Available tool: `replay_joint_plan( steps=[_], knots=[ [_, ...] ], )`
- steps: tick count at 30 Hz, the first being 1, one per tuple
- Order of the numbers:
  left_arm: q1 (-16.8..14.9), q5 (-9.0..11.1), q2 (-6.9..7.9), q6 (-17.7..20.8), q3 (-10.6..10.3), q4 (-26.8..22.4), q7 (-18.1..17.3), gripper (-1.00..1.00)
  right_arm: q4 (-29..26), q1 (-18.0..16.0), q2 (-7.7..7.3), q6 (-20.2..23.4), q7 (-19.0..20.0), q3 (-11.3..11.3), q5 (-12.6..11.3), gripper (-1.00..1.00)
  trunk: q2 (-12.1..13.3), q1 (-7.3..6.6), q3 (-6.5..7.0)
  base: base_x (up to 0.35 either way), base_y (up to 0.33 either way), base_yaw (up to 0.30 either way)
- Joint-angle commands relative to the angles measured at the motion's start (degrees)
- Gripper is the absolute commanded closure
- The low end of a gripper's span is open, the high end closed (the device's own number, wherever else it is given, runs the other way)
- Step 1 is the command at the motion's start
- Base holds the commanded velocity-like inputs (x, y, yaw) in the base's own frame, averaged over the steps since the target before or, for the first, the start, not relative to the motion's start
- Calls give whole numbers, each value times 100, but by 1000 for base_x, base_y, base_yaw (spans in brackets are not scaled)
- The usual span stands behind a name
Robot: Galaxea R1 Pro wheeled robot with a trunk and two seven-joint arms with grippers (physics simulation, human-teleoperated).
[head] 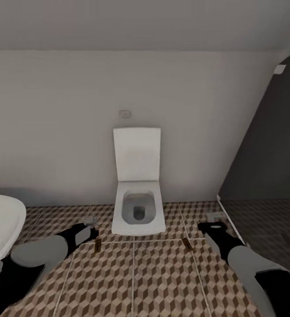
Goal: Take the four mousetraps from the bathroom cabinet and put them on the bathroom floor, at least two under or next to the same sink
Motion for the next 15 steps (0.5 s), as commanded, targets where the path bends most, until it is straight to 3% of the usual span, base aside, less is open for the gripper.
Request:
replay_joint_plan(
  steps=[1,10,11,14,15],
  knots=[
    [74,15,14,1,-27,-30,30,-100,0,67,-4,-47,-27,50,-44,-100,39,-23,23,0,0,-91],
    [1250,-4,49,-98,-33,-61,26,-100,536,1035,-22,-974,-27,53,10,-100,400,-221,267,0,0,-97],
    [1727,-3,55,-315,-35,-69,24,-100,815,1419,-8,-1391,-27,60,16,-100,440,-243,294,0,0,-99],
    [2187,2,61,-668,-36,-71,23,-100,1037,1810,3,-1753,-27,64,6,-100,560,-309,375,0,0,-100],
    [2701,7,64,-1112,-36,-80,23,-100,1172,2334,7,-2008,-27,66,-5,-100,601,-330,402,0,0,-100]
  ],
)
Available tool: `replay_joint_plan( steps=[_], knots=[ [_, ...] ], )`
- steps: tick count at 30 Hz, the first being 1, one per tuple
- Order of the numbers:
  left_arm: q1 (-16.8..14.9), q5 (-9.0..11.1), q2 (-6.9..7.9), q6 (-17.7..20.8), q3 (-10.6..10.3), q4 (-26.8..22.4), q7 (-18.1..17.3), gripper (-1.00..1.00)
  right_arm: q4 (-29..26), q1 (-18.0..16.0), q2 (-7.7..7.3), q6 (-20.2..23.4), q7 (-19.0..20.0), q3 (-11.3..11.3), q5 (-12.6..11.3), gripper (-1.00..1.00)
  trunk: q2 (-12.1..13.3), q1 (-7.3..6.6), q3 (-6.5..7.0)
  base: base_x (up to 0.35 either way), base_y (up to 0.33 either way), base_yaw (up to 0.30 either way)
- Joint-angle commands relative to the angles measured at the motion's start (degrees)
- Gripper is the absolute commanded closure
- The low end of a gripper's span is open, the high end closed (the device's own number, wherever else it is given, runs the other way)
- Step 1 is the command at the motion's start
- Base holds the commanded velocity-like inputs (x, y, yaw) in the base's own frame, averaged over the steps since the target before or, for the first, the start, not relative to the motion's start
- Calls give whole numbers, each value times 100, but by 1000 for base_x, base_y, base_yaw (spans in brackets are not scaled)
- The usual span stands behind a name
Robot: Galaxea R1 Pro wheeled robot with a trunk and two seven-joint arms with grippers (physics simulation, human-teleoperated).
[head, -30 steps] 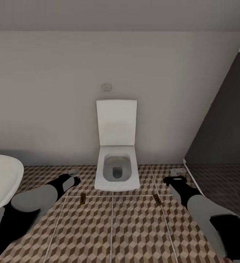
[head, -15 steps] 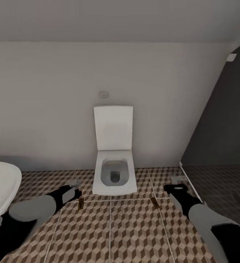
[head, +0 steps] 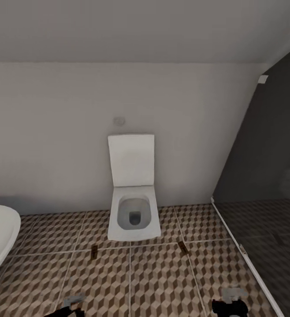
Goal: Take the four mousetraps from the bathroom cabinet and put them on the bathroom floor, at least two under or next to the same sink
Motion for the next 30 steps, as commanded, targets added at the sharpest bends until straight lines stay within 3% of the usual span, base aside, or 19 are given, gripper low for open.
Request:
replay_joint_plan(
  steps=[1,6,10,17,30],
  knots=[
    [209,11,5,-69,-17,-27,31,-100,27,236,-1,-55,-12,27,-50,-100,39,-23,22,0,0,-100],
    [713,17,6,-273,-17,-112,24,-100,74,920,-5,-148,-9,22,-72,-100,240,-133,158,0,0,-101],
    [889,18,37,-297,-17,-146,23,-100,89,1160,-1,-158,-5,25,-84,-100,400,-220,266,0,0,-100],
    [1074,18,91,-304,-17,-213,23,-100,182,1374,98,-158,-4,24,-89,-100,681,-374,455,0,0,-59],
    [1265,25,108,-291,-17,-330,30,-100,275,1444,223,-151,-3,22,-76,-100,1202,-660,807,0,0,-7]
  ],
)
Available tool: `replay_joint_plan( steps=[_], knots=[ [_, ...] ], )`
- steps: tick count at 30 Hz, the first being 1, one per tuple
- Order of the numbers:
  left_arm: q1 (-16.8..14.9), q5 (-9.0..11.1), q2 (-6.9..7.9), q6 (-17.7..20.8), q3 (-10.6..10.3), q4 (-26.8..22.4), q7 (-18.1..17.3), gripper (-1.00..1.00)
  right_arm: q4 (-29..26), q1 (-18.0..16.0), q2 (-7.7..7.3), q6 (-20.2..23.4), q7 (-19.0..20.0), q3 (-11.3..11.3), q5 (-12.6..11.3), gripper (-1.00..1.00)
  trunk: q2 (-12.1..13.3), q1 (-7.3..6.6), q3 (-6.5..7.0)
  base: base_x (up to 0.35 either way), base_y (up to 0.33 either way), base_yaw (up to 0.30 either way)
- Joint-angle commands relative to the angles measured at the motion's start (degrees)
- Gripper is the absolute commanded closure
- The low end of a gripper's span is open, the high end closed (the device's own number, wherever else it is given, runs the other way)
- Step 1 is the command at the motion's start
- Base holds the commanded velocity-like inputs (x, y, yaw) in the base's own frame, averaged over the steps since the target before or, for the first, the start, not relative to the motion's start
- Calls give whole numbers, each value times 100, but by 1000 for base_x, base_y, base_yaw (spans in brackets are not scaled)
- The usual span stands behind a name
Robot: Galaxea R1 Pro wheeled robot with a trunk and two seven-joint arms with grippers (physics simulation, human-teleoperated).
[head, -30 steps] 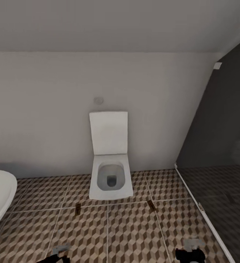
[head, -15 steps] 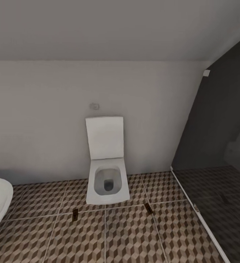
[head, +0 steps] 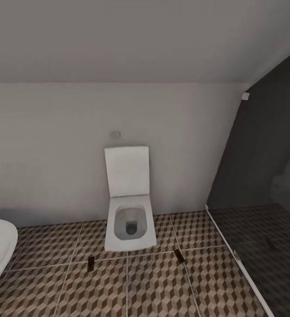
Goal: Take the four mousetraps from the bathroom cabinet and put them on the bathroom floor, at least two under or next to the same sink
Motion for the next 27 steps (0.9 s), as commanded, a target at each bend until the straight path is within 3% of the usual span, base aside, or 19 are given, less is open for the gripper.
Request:
replay_joint_plan(
  steps=[1,6,20,27],
  knots=[
    [-5,0,6,0,-23,-47,33,-100,24,-8,4,-39,-6,46,-42,-100,38,-23,23,0,0,0],
    [3,-3,8,-4,-23,-185,32,-100,7,-3,17,-38,-8,48,-38,-100,119,-67,98,0,0,0],
    [4,-24,39,-20,-45,-1,34,-100,-21,-3,-33,-36,-15,45,-35,-100,119,-67,113,0,0,0],
    [5,-15,129,-23,-48,67,34,-100,-7,-3,-25,-23,-15,45,-42,-100,119,-67,113,0,0,0]
  ],
)
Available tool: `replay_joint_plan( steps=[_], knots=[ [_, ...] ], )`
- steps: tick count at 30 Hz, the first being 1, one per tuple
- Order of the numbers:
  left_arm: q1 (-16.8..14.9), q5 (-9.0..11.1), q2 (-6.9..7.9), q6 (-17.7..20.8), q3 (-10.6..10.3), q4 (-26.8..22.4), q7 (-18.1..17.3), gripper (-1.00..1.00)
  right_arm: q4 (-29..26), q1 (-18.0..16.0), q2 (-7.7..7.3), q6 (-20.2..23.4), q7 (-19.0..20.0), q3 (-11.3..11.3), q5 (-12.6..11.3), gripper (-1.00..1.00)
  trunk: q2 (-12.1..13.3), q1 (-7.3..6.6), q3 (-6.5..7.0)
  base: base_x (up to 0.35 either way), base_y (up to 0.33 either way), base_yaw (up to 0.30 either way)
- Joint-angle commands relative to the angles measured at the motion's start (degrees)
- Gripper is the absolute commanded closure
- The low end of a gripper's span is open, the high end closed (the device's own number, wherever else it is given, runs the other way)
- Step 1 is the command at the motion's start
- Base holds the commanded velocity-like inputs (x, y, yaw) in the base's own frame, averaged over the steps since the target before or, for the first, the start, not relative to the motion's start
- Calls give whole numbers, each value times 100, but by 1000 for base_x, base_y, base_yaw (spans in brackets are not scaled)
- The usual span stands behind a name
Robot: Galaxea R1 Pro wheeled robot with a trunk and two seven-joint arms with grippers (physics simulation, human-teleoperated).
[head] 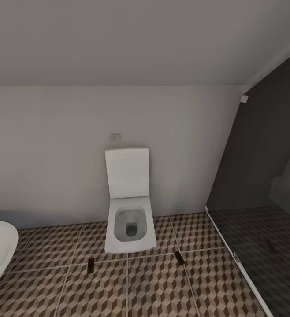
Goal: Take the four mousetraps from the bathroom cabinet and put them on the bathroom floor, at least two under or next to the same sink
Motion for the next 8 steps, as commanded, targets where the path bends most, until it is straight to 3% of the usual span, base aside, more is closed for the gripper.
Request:
replay_joint_plan(
  steps=[1,8],
  knots=[
    [-8,1,16,-4,-25,-17,32,-100,15,-8,8,-38,-7,47,-42,-100,-3,0,-5,0,0,0],
    [-8,-4,27,-4,-25,-14,32,-100,3,-8,24,-41,-7,47,-44,-100,-3,0,-5,0,0,0]
  ],
)
